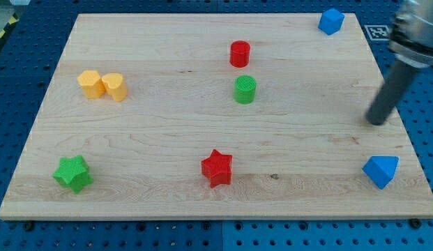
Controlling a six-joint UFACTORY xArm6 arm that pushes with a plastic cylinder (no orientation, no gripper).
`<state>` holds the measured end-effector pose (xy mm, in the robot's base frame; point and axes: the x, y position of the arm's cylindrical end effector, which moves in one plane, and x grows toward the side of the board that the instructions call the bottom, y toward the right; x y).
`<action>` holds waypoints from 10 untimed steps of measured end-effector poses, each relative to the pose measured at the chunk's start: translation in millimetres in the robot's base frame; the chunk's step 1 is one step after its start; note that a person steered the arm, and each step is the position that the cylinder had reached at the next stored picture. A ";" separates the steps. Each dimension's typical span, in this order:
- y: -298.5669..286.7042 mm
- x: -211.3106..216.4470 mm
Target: Push the blue triangle to the center right
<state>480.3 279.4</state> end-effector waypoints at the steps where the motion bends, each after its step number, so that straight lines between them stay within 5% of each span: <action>1: 39.2 58.0; 2: 64.7 112.5; 4: 30.8 136.3; 5: -27.0 134.8; 8: -28.0 81.8; 10: -45.0 94.8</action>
<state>575.1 234.4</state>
